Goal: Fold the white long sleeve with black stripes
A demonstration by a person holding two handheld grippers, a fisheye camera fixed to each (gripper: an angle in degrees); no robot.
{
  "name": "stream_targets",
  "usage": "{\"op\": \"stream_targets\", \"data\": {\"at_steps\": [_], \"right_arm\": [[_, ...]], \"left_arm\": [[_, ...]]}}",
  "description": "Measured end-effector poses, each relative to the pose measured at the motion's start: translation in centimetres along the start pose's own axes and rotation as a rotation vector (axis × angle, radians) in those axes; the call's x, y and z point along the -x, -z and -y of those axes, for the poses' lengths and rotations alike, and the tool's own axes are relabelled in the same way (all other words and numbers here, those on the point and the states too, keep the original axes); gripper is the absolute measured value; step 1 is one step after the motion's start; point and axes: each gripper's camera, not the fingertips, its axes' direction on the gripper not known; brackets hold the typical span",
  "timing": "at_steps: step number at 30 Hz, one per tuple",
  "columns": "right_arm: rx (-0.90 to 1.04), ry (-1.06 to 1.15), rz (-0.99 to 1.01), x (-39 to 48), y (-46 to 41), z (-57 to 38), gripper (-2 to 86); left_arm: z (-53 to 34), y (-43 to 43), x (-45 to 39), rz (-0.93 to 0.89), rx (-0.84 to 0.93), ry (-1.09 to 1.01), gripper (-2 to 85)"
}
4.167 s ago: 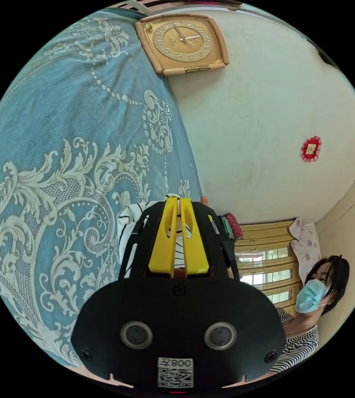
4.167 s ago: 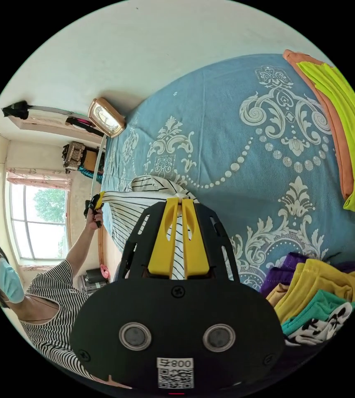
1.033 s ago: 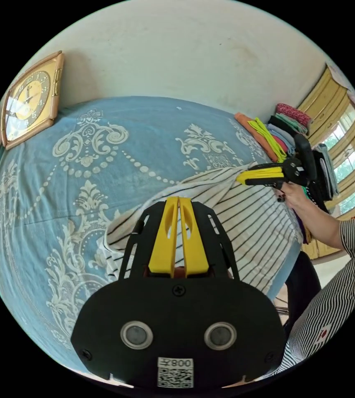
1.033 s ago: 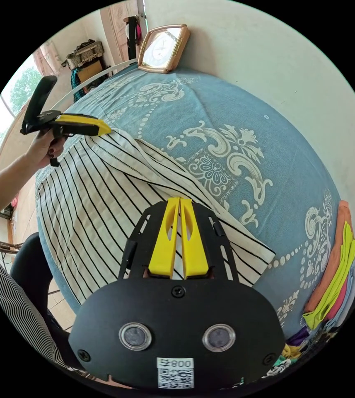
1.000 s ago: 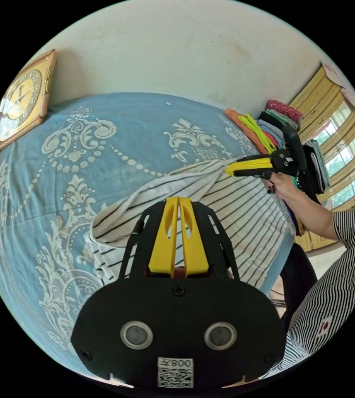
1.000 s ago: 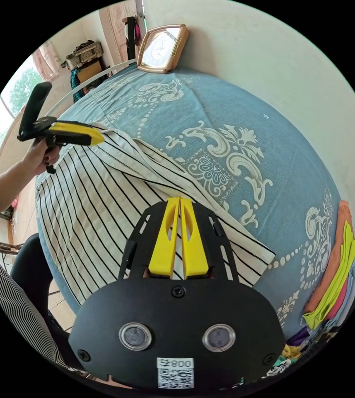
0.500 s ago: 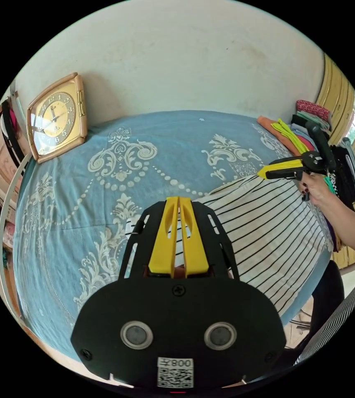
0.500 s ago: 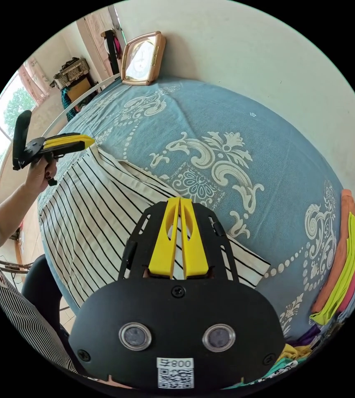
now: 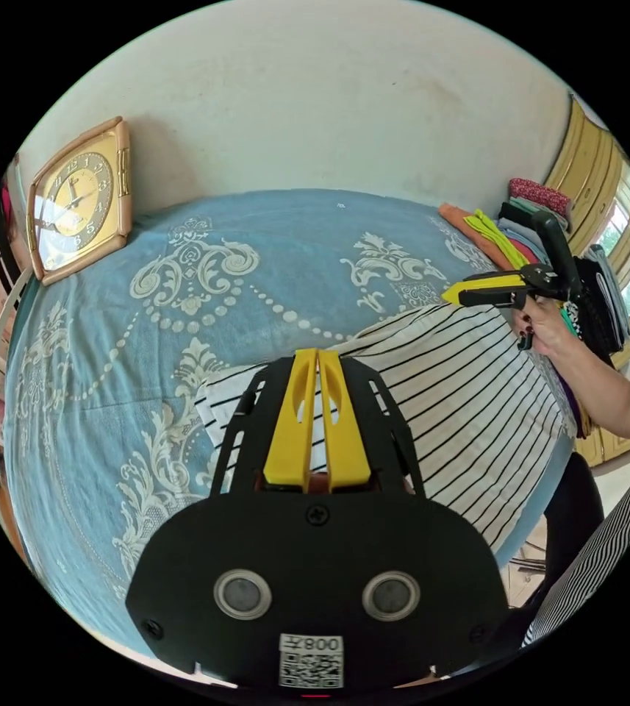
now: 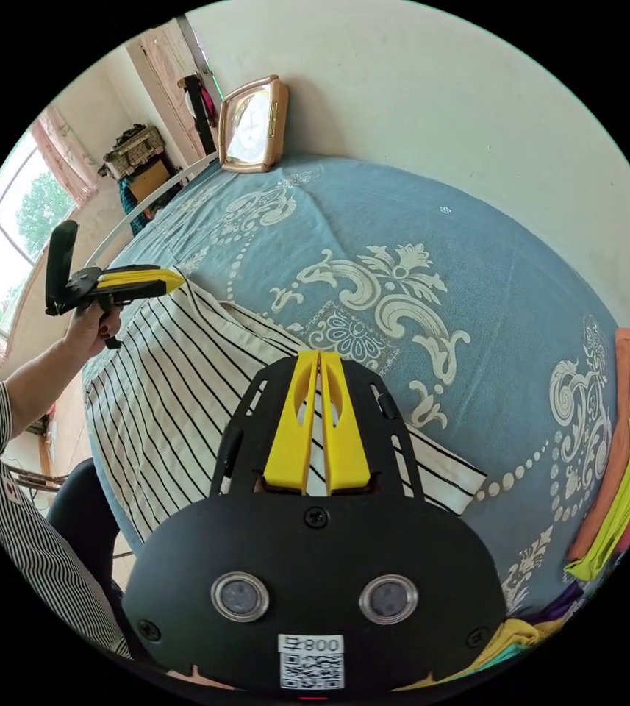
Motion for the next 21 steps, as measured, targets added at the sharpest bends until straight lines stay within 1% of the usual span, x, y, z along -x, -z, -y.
{"op": "stream_targets", "data": {"at_steps": [2, 4, 7, 10, 13, 15, 17, 19, 21], "right_arm": [[-0.028, 0.040, 0.043, 0.8, 1.1, -0.4, 0.4], [-0.012, 0.080, 0.058, 1.8, 1.1, -0.3, 0.7], [0.058, 0.146, -0.002, 3.8, 0.0, 0.2, 1.0], [0.090, 0.198, -0.089, 5.2, -0.5, 0.6, 0.6], [0.088, 0.188, -0.091, 5.2, 0.6, 0.8, 0.0], [0.053, 0.163, -0.073, 4.9, 2.2, 0.8, -0.1], [-0.019, 0.125, -0.070, 4.2, 4.5, 0.9, -0.1], [-0.022, 0.085, -0.014, 3.2, 5.2, 1.4, -0.2], [0.001, 0.049, 0.023, 2.1, 5.4, 1.9, -0.2]], "left_arm": [[0.0, 0.6, -0.8, -0.020, 0.007, -0.017, 1.1], [0.1, 1.2, -1.2, -0.029, 0.005, -0.017, 1.5], [0.8, 1.5, -1.5, -0.072, 0.011, -0.014, 1.7], [1.9, -0.5, -2.1, -0.065, 0.136, -0.052, 1.3], [2.2, 0.8, -2.1, -0.085, 0.112, -0.018, 0.7], [2.6, 4.1, -2.6, -0.060, 0.004, -0.015, 0.4], [3.3, 5.3, -3.1, -0.031, -0.020, -0.023, 0.3], [4.1, 5.1, -3.0, -0.004, -0.003, -0.010, 0.3], [4.7, 4.0, -2.0, -0.010, 0.049, 0.045, 0.4]]}}
